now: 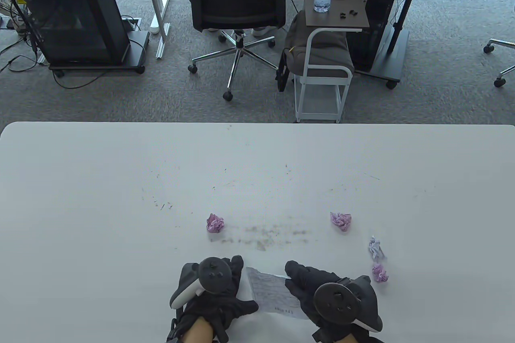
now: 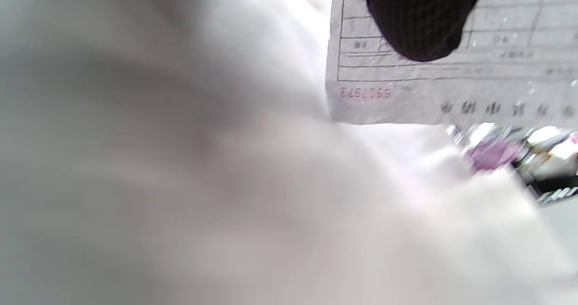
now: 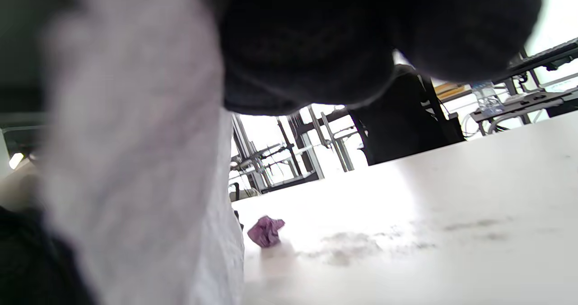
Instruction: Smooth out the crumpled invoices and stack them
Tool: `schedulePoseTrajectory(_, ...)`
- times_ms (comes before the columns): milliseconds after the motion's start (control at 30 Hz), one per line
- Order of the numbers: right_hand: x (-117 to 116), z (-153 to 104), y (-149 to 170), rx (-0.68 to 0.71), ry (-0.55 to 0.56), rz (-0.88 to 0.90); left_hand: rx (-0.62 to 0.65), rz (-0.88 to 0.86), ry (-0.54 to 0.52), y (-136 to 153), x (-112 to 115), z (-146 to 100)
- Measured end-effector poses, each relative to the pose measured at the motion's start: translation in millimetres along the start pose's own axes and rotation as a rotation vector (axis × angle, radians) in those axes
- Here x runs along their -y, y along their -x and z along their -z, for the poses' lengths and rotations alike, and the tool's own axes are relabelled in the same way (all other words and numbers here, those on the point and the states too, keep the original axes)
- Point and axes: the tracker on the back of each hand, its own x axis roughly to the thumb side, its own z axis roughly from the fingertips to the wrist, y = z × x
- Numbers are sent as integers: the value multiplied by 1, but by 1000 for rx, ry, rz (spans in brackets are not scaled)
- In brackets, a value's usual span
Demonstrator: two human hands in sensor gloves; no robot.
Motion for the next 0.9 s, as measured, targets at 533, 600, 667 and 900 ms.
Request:
schedulePoseTrajectory(533, 19, -15, 54, -272, 220, 345, 458, -639, -299, -14, -27, -22)
schedulePoseTrajectory(600, 21, -13, 53, -266, 208, 306, 472, -526, -338, -22, -30, -26)
schedulePoseTrajectory(667, 22, -12, 52, -274, 181, 289, 470, -417, -355, -31, -31, -30)
schedulePoseTrajectory(900, 23, 3, 39, -264, 81, -4, 340, -41, -292, -58, -30, -32)
